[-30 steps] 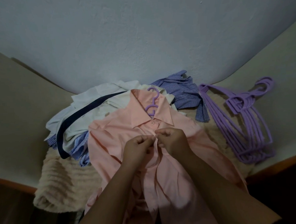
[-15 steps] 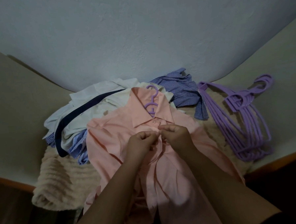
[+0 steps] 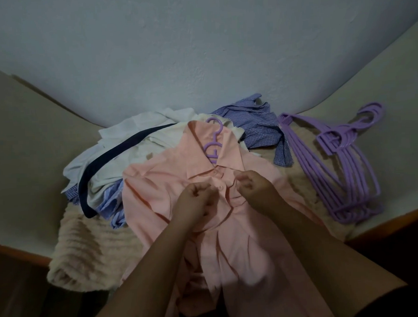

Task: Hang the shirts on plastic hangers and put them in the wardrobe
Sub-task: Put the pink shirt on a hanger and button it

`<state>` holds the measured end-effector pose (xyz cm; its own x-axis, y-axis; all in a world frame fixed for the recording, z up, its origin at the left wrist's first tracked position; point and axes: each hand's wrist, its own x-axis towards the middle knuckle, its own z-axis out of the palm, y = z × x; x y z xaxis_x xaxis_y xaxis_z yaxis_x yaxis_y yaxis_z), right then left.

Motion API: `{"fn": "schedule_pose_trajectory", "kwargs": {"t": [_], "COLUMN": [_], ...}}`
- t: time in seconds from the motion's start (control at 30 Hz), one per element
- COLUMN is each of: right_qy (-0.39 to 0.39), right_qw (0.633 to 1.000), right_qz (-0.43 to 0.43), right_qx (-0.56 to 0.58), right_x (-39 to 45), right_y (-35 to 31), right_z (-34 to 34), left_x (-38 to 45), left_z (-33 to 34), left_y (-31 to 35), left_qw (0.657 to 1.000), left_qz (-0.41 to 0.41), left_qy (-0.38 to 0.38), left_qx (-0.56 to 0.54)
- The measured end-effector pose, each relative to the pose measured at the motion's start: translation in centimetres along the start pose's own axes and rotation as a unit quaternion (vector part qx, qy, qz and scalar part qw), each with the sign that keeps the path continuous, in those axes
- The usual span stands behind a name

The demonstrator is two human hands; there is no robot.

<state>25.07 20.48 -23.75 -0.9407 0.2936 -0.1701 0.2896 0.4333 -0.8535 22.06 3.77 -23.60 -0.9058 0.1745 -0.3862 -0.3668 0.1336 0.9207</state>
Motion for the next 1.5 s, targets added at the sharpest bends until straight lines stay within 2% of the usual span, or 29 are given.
{"fn": "schedule_pose_trajectory", "kwargs": {"t": [0.07, 0.13, 0.2, 0.27, 0.33, 0.43, 0.53, 0.6, 0.63, 0.7, 0.77, 0.87, 0.93, 0.97, 1.03, 1.07, 1.1, 1.2, 1.3, 1.4, 1.5], "right_qy": [-0.019, -0.029, -0.027, -0.018, 0.008, 0.071, 0.050, 0.038, 0.040, 0.058, 0.112, 0.188, 0.087, -0.005, -0.161, -0.190, -0.186, -0.104, -0.047, -0.041, -0.093], "right_qw": [0.993, 0.971, 0.941, 0.917, 0.911, 0.920, 0.939, 0.935, 0.928, 0.914, 0.903, 0.902, 0.925, 0.935, 0.922, 0.924, 0.936, 0.978, 0.993, 0.997, 0.991], "right_qz": [0.027, 0.035, 0.024, 0.015, 0.013, -0.016, 0.040, 0.095, 0.090, 0.035, -0.048, -0.180, -0.185, -0.146, -0.084, -0.072, -0.067, -0.045, -0.030, 0.018, 0.093], "right_qx": [-0.112, -0.233, -0.336, -0.399, -0.413, -0.386, -0.337, -0.341, -0.360, -0.401, -0.411, -0.345, -0.320, -0.324, -0.340, -0.324, -0.290, -0.175, -0.108, -0.056, -0.037], "right_x": [-0.8, -1.7, -2.6, -3.2, -3.6, -3.7, -3.2, -3.2, -3.1, -3.0, -3.2, -4.6, -6.1, -6.9, -8.1, -8.6, -9.1, -9.1, -8.3, -6.9, -5.2], "right_y": [1.3, 2.4, 3.1, 3.6, 4.1, 4.9, 4.7, 4.6, 4.8, 5.4, 5.6, 5.0, 4.3, 4.1, 4.3, 4.4, 4.4, 3.7, 2.6, 2.1, 2.4], "right_z": [-0.9, -1.4, -1.7, -2.0, -2.1, -2.1, -2.2, -2.4, -2.5, -2.6, -2.4, -2.4, -1.7, -1.3, -0.4, 0.2, 0.7, 1.2, 1.9, 3.3, 4.7], "left_x": [-0.9, -2.5, -3.8, -4.3, -4.5, -5.1, -5.4, -5.3, -5.2, -4.9, -4.6, -4.5, -4.8, -5.0, -5.4, -5.6, -5.9, -6.2, -5.8, -5.3, -4.7], "left_z": [-0.4, -0.6, -0.9, -1.3, -1.5, -1.2, -0.4, 0.2, 0.4, 0.5, 0.4, 0.1, 0.2, 0.3, 0.3, 0.3, 0.3, 0.1, 0.1, 0.4, 0.4], "left_y": [-1.6, -3.2, -4.6, -5.8, -5.9, -5.2, -4.9, -5.1, -5.3, -5.6, -5.8, -5.7, -5.5, -5.4, -5.7, -5.9, -6.2, -6.5, -6.5, -6.3, -6.2], "left_qw": [0.994, 0.979, 0.946, 0.904, 0.881, 0.876, 0.876, 0.876, 0.875, 0.873, 0.869, 0.844, 0.851, 0.858, 0.881, 0.895, 0.907, 0.924, 0.946, 0.970, 0.982], "left_qz": [0.038, 0.060, 0.085, 0.125, 0.148, 0.144, 0.165, 0.170, 0.165, 0.141, 0.120, 0.118, 0.114, 0.106, 0.083, 0.074, 0.064, 0.055, 0.057, 0.055, 0.016], "left_qy": [0.028, 0.012, 0.004, 0.036, 0.072, 0.087, 0.063, 0.050, 0.045, 0.049, 0.067, 0.070, 0.068, 0.063, 0.044, 0.033, 0.026, 0.032, 0.049, 0.065, 0.083], "left_qx": [0.101, 0.193, 0.312, 0.408, 0.444, 0.452, 0.448, 0.449, 0.453, 0.464, 0.476, 0.519, 0.508, 0.498, 0.464, 0.440, 0.416, 0.378, 0.316, 0.229, 0.167]}}
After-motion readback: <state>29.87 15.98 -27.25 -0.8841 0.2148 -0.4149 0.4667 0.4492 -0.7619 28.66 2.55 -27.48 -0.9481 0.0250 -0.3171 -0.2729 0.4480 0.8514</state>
